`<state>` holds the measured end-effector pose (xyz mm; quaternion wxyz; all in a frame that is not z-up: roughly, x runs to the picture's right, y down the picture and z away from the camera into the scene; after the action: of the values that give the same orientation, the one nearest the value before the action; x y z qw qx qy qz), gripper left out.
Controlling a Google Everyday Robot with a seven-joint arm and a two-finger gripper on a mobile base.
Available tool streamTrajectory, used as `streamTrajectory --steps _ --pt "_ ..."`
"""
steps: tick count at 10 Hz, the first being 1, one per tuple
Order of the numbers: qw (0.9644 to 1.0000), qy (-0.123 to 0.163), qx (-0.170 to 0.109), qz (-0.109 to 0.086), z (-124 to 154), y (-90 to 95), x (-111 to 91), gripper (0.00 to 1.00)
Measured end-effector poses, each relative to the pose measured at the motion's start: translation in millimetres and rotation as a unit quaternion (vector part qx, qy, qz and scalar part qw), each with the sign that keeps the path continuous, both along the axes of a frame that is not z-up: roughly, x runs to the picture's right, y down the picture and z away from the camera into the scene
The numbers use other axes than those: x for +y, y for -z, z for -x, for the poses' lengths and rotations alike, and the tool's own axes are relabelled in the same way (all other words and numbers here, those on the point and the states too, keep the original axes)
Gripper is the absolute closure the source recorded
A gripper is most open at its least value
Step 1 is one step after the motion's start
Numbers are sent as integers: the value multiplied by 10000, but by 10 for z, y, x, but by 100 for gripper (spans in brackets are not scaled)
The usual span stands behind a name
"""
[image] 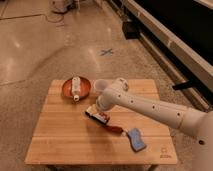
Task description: Place the eraser on the white sponge
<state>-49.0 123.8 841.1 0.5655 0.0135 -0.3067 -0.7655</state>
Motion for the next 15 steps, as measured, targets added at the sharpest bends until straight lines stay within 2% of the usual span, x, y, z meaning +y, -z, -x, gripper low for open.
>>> streamTrajectory --steps 2,5,7,12,13,15 --pt "9998 189 -49 -3 62 -108 60 35" --pt "9992 386 46 -67 5 -229 36 35" --pt "9987 499 98 -74 -13 -267 47 35" --pt "9960 840 290 -18 3 -370 218 35" --pt "9952 907 374 -40 -6 -394 226 38" --pt "9930 1036 549 -99 10 -427 233 57"
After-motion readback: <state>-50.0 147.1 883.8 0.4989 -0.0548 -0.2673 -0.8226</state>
